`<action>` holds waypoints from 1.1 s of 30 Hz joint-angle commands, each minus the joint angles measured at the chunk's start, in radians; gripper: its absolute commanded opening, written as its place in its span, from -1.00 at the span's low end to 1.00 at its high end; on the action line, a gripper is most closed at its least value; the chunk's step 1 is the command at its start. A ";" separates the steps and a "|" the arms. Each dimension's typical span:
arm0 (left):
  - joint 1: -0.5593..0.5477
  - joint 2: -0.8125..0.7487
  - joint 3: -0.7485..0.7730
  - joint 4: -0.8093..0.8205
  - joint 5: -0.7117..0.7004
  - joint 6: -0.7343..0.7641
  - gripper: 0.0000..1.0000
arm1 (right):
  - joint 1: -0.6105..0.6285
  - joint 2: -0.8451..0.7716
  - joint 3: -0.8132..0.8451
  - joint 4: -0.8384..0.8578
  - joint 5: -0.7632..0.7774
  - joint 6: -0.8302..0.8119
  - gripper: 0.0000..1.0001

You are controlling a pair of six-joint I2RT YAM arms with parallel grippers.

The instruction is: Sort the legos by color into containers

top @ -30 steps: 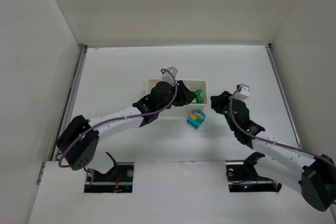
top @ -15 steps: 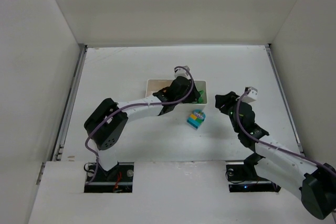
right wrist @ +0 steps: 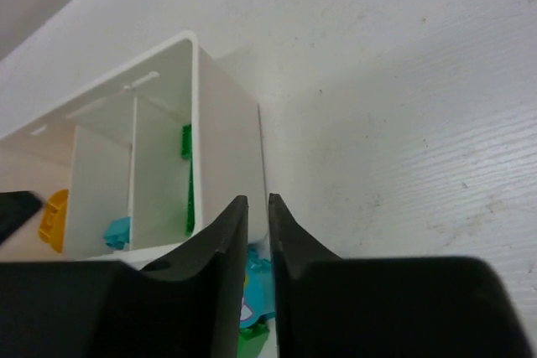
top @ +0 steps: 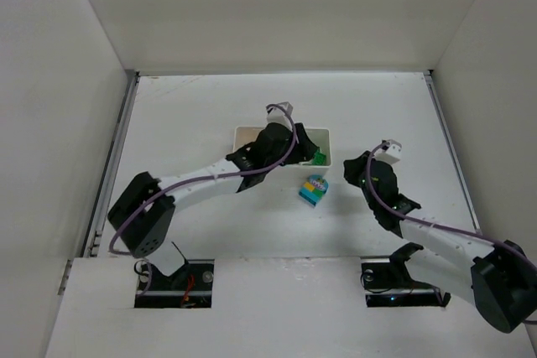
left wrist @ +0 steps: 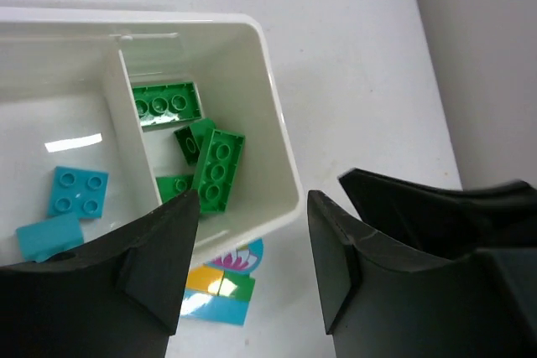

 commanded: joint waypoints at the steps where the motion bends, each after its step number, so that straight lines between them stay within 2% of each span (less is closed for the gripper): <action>1: -0.015 -0.191 -0.106 0.078 -0.017 0.016 0.00 | 0.000 0.034 0.046 0.025 0.002 0.041 -0.64; 5: -0.067 -0.378 -0.300 0.122 -0.040 -0.007 -0.07 | 0.030 0.069 0.020 0.011 0.009 0.133 -0.65; 12: -0.167 -0.625 -0.585 0.116 -0.155 -0.081 0.01 | 0.065 0.181 0.050 0.027 -0.005 0.173 -0.16; 15: -0.175 -0.691 -0.674 0.125 -0.172 -0.116 0.05 | 0.087 0.234 0.061 0.048 -0.010 0.175 -0.08; 18: -0.164 -0.724 -0.726 0.133 -0.169 -0.141 0.06 | 0.107 0.291 0.072 0.096 -0.034 0.182 -0.05; 21: -0.161 -0.728 -0.756 0.154 -0.172 -0.145 0.07 | 0.133 0.343 0.081 0.140 -0.044 0.184 0.09; 24: -0.159 -0.724 -0.762 0.167 -0.164 -0.139 0.07 | 0.168 0.368 0.089 0.152 -0.048 0.201 0.08; 27: -0.156 -0.730 -0.780 0.167 -0.170 -0.145 0.07 | 0.246 0.364 0.079 0.152 -0.025 0.254 0.00; 33: -0.097 -0.765 -0.829 0.132 -0.167 -0.147 0.08 | 0.446 0.342 0.075 0.097 0.059 0.404 -0.01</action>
